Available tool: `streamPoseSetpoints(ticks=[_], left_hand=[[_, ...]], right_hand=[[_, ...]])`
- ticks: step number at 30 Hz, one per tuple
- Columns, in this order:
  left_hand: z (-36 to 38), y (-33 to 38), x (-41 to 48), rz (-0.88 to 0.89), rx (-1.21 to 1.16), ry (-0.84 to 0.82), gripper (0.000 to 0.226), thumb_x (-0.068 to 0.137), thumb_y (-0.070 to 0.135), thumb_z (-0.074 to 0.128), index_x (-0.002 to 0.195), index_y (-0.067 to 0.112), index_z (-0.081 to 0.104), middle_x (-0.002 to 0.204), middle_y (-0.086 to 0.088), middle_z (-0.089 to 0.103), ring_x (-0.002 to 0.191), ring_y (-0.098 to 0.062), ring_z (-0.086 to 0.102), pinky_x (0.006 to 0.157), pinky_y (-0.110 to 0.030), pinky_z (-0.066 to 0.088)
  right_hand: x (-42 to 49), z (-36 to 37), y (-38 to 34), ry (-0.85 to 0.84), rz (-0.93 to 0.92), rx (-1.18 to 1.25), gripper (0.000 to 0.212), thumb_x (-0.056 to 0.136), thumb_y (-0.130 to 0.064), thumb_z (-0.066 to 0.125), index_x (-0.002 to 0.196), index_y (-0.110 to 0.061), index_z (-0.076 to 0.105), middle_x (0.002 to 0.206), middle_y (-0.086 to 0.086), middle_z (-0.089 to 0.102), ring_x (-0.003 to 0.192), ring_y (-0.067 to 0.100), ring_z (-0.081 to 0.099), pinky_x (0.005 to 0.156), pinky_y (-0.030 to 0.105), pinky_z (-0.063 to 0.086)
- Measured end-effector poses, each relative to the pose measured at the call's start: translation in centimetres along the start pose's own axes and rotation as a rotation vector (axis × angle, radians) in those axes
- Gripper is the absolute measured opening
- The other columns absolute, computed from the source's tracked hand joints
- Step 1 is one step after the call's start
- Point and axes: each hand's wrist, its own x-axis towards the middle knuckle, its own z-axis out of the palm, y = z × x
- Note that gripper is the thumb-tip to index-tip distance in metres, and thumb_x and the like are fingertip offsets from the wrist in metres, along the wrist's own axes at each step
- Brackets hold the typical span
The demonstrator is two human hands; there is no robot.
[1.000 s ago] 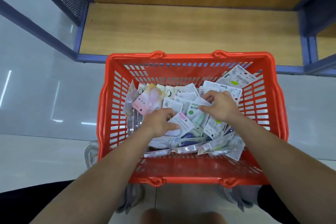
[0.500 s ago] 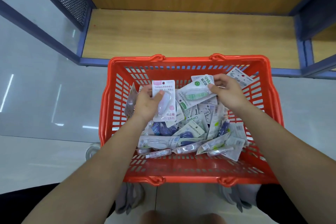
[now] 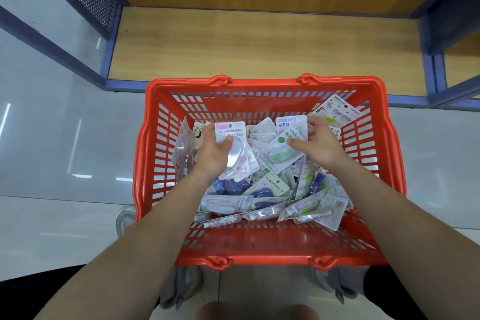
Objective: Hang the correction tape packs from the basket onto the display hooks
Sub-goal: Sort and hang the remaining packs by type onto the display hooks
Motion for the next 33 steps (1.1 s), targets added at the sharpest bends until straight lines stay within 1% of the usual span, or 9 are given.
streamPoseSetpoints(ticks=[3, 7, 10, 13, 16, 19, 22, 26, 33], left_hand=[[0.2, -0.3, 0.1, -0.023, 0.005, -0.019, 0.057, 0.106, 0.031, 0.051, 0.155, 0.024, 0.022, 0.137, -0.002, 0.057, 0.116, -0.026, 0.059, 0.095, -0.043, 0.055], [-0.1, -0.6, 0.2, -0.031, -0.095, -0.024, 0.062, 0.102, 0.027, 0.063, 0.153, 0.019, 0.028, 0.118, 0.001, 0.066, 0.113, -0.021, 0.063, 0.095, -0.04, 0.054], [-0.6, -1.0, 0.3, -0.051, -0.134, -0.037, 0.062, 0.09, 0.02, 0.079, 0.139, 0.019, 0.042, 0.117, 0.003, 0.068, 0.111, -0.019, 0.066, 0.096, -0.041, 0.054], [-0.7, -1.1, 0.4, -0.085, -0.125, -0.013, 0.076, 0.079, 0.021, 0.089, 0.141, 0.01, 0.047, 0.123, -0.001, 0.071, 0.114, -0.021, 0.068, 0.096, -0.039, 0.055], [-0.9, -0.4, 0.4, -0.113, -0.191, 0.019, 0.059, 0.079, 0.016, 0.088, 0.13, 0.008, 0.058, 0.107, 0.0, 0.077, 0.101, -0.019, 0.074, 0.09, -0.046, 0.06], [-1.6, 0.6, 0.2, -0.087, -0.242, -0.022, 0.036, 0.081, 0.015, 0.086, 0.112, 0.019, 0.068, 0.105, 0.0, 0.079, 0.101, -0.023, 0.074, 0.092, -0.055, 0.059], [-2.2, 1.9, -0.7, -0.067, -0.34, -0.148, 0.041, 0.081, 0.018, 0.086, 0.119, 0.02, 0.07, 0.114, -0.003, 0.077, 0.109, -0.028, 0.073, 0.092, -0.061, 0.057], [-2.3, 4.0, -2.5, -0.045, -0.425, -0.338, 0.042, 0.088, 0.013, 0.076, 0.128, 0.02, 0.066, 0.122, -0.006, 0.074, 0.108, -0.027, 0.072, 0.083, -0.053, 0.061], [-1.8, 7.4, -5.9, -0.033, -0.401, -0.471, 0.038, 0.093, 0.004, 0.066, 0.13, 0.004, 0.061, 0.119, -0.01, 0.075, 0.098, -0.02, 0.075, 0.073, -0.036, 0.063]], right_hand=[[0.1, 0.4, -0.1, 0.011, -0.035, -0.163, 0.086, 0.075, -0.021, 0.091, 0.144, -0.016, 0.041, 0.119, 0.0, 0.065, 0.111, 0.025, 0.064, 0.092, 0.04, 0.051], [0.1, 0.5, 0.1, 0.028, -0.062, -0.19, 0.069, 0.084, -0.01, 0.082, 0.142, -0.013, 0.045, 0.116, 0.0, 0.064, 0.101, 0.022, 0.063, 0.081, 0.03, 0.042], [0.3, 0.2, 0.6, 0.012, -0.094, -0.153, 0.045, 0.087, -0.015, 0.08, 0.127, -0.016, 0.06, 0.112, -0.006, 0.07, 0.101, 0.02, 0.068, 0.088, 0.039, 0.053], [0.4, -0.3, 0.4, 0.025, -0.12, -0.043, 0.031, 0.09, -0.011, 0.076, 0.119, -0.016, 0.066, 0.107, -0.005, 0.073, 0.101, 0.017, 0.07, 0.095, 0.046, 0.055], [0.2, -0.8, -0.2, 0.05, -0.124, 0.107, 0.029, 0.091, -0.002, 0.073, 0.115, -0.015, 0.062, 0.109, 0.0, 0.073, 0.103, 0.019, 0.071, 0.093, 0.038, 0.056], [-0.2, -1.3, -1.0, 0.065, -0.127, 0.2, 0.028, 0.091, 0.002, 0.07, 0.11, -0.018, 0.063, 0.106, -0.002, 0.074, 0.101, 0.014, 0.072, 0.086, 0.03, 0.056], [-0.9, -1.6, -2.2, 0.042, -0.138, 0.261, 0.031, 0.092, 0.004, 0.065, 0.112, -0.02, 0.065, 0.106, -0.005, 0.075, 0.099, 0.012, 0.073, 0.083, 0.03, 0.058], [-2.0, -1.7, -3.6, 0.016, -0.151, 0.335, 0.03, 0.096, -0.001, 0.063, 0.12, -0.02, 0.065, 0.108, -0.007, 0.076, 0.092, 0.009, 0.076, 0.07, 0.034, 0.064], [-4.7, -1.5, -6.0, 0.018, -0.222, 0.394, 0.018, 0.095, -0.008, 0.069, 0.109, -0.018, 0.071, 0.104, -0.003, 0.078, 0.095, 0.014, 0.075, 0.085, 0.034, 0.06]])
